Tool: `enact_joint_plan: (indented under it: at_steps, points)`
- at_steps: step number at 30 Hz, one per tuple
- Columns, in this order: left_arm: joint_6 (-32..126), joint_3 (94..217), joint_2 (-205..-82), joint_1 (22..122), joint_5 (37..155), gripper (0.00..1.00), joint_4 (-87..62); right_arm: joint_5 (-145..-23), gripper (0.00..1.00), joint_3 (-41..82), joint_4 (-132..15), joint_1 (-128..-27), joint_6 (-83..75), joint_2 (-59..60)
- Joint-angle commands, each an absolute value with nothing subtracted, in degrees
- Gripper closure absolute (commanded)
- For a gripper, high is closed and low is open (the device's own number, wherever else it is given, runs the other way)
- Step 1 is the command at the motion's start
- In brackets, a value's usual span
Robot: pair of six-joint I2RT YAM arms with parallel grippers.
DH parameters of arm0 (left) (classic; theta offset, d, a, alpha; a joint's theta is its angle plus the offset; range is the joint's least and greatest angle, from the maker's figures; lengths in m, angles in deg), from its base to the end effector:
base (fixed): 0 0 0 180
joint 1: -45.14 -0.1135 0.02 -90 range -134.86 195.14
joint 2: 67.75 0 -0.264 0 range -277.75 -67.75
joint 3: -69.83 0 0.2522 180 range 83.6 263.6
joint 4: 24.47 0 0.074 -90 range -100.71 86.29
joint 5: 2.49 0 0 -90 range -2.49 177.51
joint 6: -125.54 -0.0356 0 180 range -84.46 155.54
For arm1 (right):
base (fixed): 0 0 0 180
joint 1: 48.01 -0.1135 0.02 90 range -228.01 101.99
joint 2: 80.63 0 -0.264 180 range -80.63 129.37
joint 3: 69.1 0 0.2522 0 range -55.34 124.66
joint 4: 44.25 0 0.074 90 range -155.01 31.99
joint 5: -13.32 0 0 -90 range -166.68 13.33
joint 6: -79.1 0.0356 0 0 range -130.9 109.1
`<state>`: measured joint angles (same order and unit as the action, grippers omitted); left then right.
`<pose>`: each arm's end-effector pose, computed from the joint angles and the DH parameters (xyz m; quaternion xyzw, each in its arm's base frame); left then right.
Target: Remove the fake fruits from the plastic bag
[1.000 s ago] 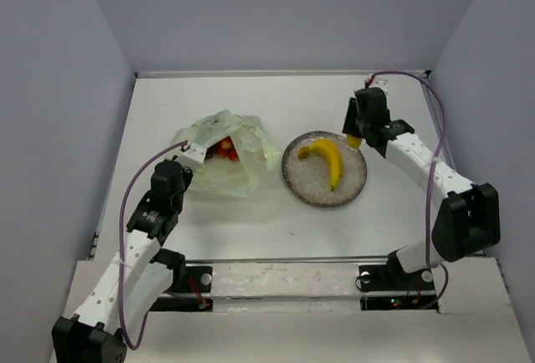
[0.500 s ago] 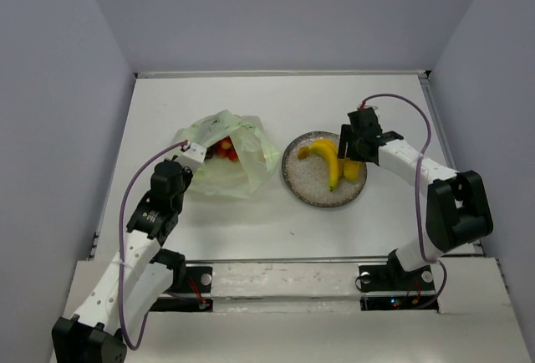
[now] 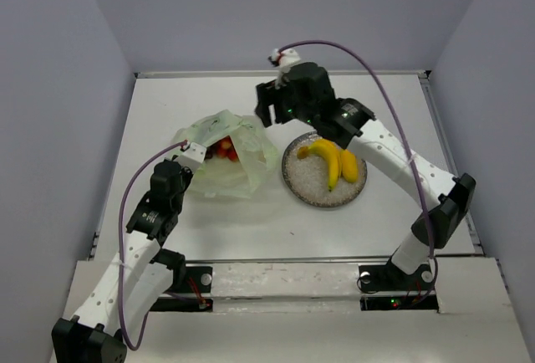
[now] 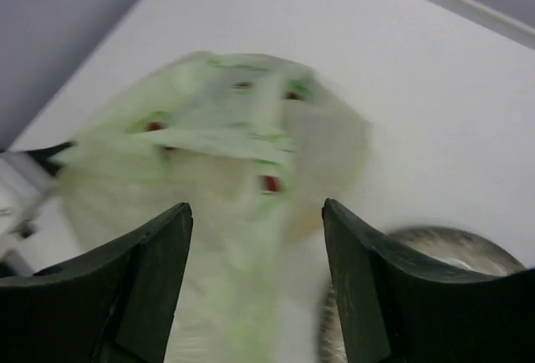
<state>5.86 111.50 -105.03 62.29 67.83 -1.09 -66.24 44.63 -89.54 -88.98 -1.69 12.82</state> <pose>0.1594 -0.0366 0.2577 0.2277 0.7755 0.2007 0.5536 0.2845 0.2385 0.4183 -0.1828 0.8213 0.1574 0.5171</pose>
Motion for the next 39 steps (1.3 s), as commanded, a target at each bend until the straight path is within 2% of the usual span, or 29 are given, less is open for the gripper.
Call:
enact_joint_plan:
  at_steps: [1,3,8,11,15,17,22,26,28,30,34,37,38,39]
  points:
    - [6.97,113.13,-104.76,62.11,67.38,0.99,-3.59,-80.08,0.34,50.12,-85.36,-98.97,-0.89,20.52]
    - [7.58,113.21,-104.93,62.19,67.03,0.99,-3.51,-85.71,0.41,52.40,-84.11,-101.26,1.92,27.28]
    - [8.55,113.04,-104.93,62.19,65.28,0.99,-3.50,-89.07,0.52,56.20,-83.41,-102.50,6.14,36.00]
    - [9.25,112.08,-104.93,62.20,62.56,0.99,-4.64,-83.99,0.59,56.98,-82.18,-102.50,6.33,39.42]
    - [10.31,111.55,-105.02,62.11,61.49,0.99,-5.26,-80.38,0.63,60.23,-81.92,-102.50,6.50,44.52]
    - [10.40,111.46,-104.85,62.20,61.49,0.98,-5.35,-73.21,0.64,61.20,-81.83,-102.50,7.47,46.98]
    - [10.22,111.46,-104.67,62.20,63.25,0.99,-5.35,-57.62,0.53,67.43,-81.30,-102.50,6.69,53.13]
    - [9.87,111.63,-104.84,62.20,65.44,0.99,-5.44,-49.45,0.35,74.20,-81.39,-102.50,4.40,59.20]
    - [9.52,111.63,-104.67,62.20,65.54,0.99,-5.53,-46.89,0.29,74.83,-81.30,-102.50,4.39,60.78]
    - [9.17,111.54,-104.76,62.20,65.62,0.99,-5.62,-45.22,0.17,75.53,-81.04,-102.50,3.17,61.66]
    - [9.26,111.46,-104.84,62.20,66.06,0.99,-5.70,-45.65,0.06,76.15,-80.42,-102.50,0.18,64.47]
    - [9.61,111.54,-105.11,62.20,66.15,0.99,-5.70,-48.63,0.08,75.54,-80.33,-102.50,-0.53,66.85]
    - [9.69,111.63,-105.11,62.20,66.15,0.99,-5.62,-49.59,0.23,75.01,-80.33,-102.50,-0.53,67.20]
    - [9.61,111.55,-105.11,62.20,66.06,0.98,-5.62,-50.56,0.33,73.70,-80.42,-102.50,-0.27,67.12]
